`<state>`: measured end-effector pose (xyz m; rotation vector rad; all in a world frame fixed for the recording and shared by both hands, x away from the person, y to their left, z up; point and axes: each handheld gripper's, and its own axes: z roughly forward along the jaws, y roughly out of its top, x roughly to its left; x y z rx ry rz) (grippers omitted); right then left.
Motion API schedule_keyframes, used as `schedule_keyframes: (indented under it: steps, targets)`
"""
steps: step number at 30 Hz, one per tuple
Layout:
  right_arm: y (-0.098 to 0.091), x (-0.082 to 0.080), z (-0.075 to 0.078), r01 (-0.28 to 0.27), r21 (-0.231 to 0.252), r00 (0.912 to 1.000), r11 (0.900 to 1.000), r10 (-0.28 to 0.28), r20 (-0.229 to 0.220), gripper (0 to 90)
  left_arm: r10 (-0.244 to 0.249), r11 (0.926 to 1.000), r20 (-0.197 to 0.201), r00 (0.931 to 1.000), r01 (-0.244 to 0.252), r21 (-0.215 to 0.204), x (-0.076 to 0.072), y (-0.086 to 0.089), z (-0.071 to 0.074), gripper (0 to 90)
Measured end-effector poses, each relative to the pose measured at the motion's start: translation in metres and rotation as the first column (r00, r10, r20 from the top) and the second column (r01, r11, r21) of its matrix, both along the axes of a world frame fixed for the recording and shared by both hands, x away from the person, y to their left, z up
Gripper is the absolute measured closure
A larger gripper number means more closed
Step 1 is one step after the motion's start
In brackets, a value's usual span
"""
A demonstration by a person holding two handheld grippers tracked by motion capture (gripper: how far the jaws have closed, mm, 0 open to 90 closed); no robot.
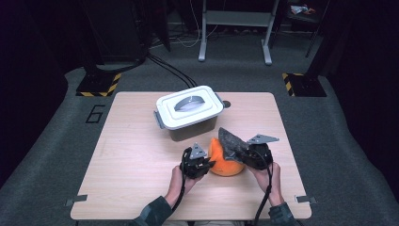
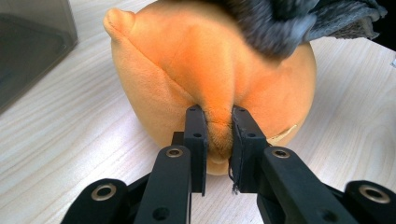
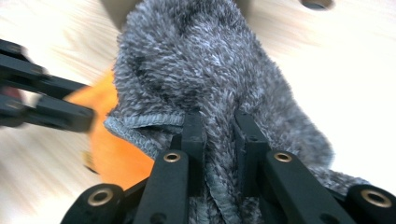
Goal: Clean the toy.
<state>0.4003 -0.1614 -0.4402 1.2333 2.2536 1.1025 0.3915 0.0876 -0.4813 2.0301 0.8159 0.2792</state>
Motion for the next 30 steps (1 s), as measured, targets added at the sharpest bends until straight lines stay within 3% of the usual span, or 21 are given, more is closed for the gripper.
schedule_keyframes:
  steps: [8,10,14,17,21,28,30]
  targets:
    - [-0.031,0.002,-0.019,0.083,0.022,0.9945,0.9963,-0.081,-0.066,77.3,-0.003,1.0000,0.010,0.9999,0.003,-0.005,-0.001,-0.001,0.000,78.8]
    - [-0.035,0.002,-0.018,0.090,0.029,0.9936,0.9955,-0.088,-0.072,77.3,-0.003,1.0000,0.014,0.9999,0.003,-0.004,-0.002,-0.001,0.002,78.7]
    - [-0.035,-0.002,-0.003,0.079,0.063,0.9965,0.9948,-0.077,-0.031,77.3,-0.003,0.9999,0.017,0.9998,0.003,-0.010,-0.002,-0.001,0.003,78.8]
    - [-0.021,-0.007,0.013,0.035,0.063,0.9994,0.9974,-0.035,-0.001,77.3,-0.007,0.9999,0.025,0.9997,0.007,-0.007,-0.003,-0.002,0.004,78.7]
    - [0.003,-0.005,0.021,-0.031,0.037,0.9994,0.9988,0.031,0.014,77.2,-0.009,0.9999,0.035,0.9993,0.009,-0.006,-0.004,-0.004,0.005,78.7]
    - [0.046,0.000,0.022,-0.108,-0.017,0.9939,0.9940,0.108,0.024,77.0,-0.021,0.9997,0.046,0.9987,0.020,0.017,-0.004,-0.005,0.006,78.7]
    - [0.052,0.000,0.017,-0.110,-0.060,0.9934,0.9921,0.112,0.027,77.0,-0.019,0.9997,0.042,0.9989,0.018,0.017,-0.004,-0.005,0.006,78.7]
